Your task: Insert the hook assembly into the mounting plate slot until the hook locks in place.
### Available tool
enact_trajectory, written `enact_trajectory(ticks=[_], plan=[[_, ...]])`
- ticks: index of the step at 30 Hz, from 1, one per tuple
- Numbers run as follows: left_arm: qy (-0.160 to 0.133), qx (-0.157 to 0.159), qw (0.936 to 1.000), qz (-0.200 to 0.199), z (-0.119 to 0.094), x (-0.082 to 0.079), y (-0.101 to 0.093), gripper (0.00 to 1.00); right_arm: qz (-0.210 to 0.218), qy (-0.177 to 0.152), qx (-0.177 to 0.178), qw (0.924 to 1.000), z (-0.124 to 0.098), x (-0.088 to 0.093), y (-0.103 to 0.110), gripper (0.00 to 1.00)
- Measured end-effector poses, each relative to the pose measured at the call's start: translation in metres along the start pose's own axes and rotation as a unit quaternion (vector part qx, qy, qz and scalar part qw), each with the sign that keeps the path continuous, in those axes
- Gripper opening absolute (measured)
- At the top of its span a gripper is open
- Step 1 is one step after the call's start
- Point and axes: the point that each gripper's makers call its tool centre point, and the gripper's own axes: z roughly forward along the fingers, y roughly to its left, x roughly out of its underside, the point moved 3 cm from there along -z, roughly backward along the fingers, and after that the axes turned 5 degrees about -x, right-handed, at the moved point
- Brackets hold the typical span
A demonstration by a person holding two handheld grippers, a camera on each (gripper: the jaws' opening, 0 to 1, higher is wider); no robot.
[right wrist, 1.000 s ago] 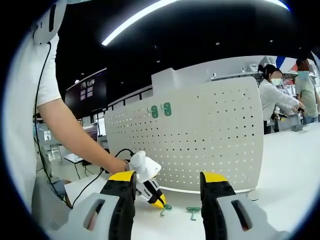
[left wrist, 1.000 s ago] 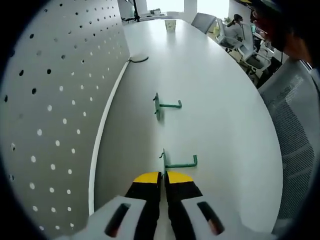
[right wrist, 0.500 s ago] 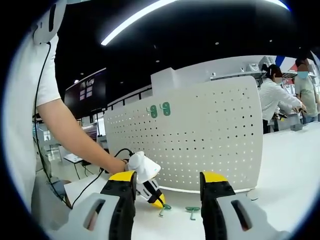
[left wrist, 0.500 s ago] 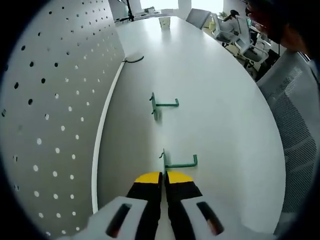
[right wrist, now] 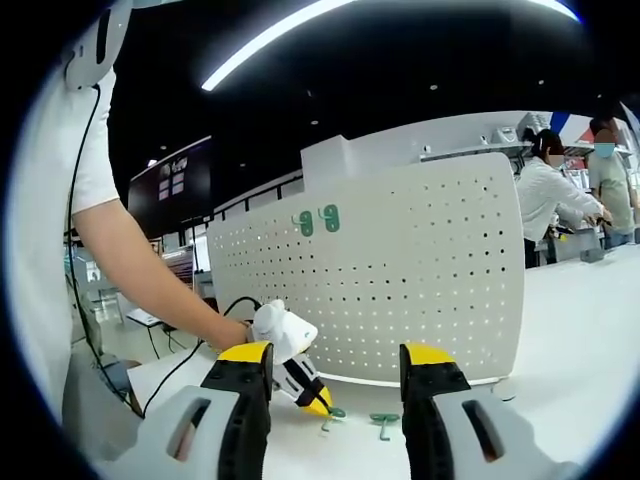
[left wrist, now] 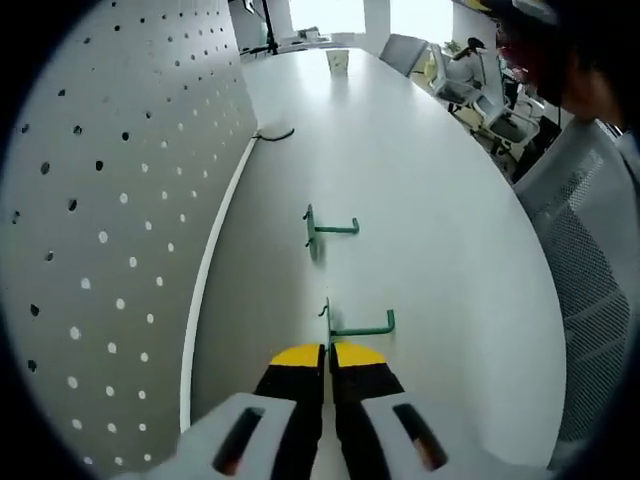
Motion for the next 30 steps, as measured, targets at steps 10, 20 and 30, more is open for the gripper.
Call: enact_trajectory(ticks=[10, 20, 30], plan=[[-0.042, -0.009, 0.9989, -0.020, -0.011, -0.016, -0.003, 0.01, -0.002, -0.002, -0.002, 1.0000, 0.000, -0.001, 0.000, 0.49], [-0.092, -0.020, 0.9946, -0.044, -0.027, -0.036, -0.002, 0.01, -0.002, -0.007, 0.002, 1.0000, -0.003, -0.006, -0.001, 0.49], [-0.147, -0.035, 0.9858, -0.072, -0.046, -0.057, 0.003, 0.01, -0.001, -0.015, 0.004, 0.9999, -0.003, -0.012, -0.001, 0.49]])
